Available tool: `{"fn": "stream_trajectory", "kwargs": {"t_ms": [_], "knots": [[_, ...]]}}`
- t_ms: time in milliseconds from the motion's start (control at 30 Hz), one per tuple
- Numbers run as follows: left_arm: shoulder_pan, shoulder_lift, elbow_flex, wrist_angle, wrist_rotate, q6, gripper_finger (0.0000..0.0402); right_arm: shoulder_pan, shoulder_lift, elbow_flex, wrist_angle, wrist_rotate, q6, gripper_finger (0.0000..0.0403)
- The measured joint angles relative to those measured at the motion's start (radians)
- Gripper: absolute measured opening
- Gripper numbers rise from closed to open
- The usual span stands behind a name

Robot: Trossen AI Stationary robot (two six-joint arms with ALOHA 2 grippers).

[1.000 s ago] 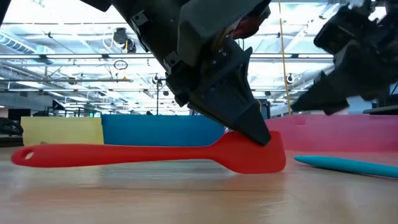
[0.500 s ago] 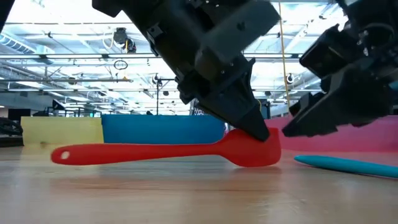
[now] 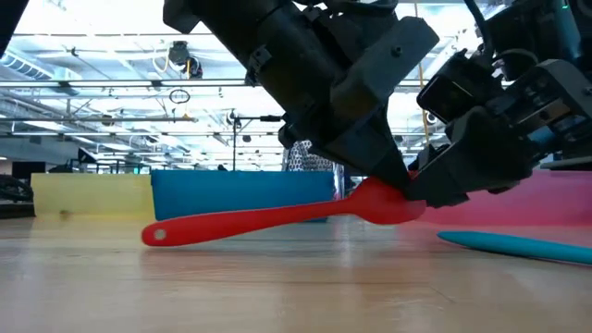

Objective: Pick & Place Kitchen Items
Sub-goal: Put the red spatula into the red bin

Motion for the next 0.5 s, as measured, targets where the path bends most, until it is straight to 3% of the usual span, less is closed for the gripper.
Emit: {"fn": "stream_trajectory", "kwargs": {"t_ms": [133, 367, 500], "knots": [[0.000, -0.001, 0.000, 0.012, -0.019, 0.005, 0.0011, 0.001, 0.000, 0.000, -0.002, -0.002, -0.001, 0.0106], [-0.001, -0.001, 0.000, 0.021, -0.022, 0.009, 0.0015, 0.000, 0.000, -0.001, 0.000, 0.001, -0.085, 0.0018], [-0.001, -0.001, 0.000, 0.023, -0.024, 0.014, 0.0006, 0.000, 0.000, -0.001, -0.001, 0.002, -0.093, 0.0022]]}}
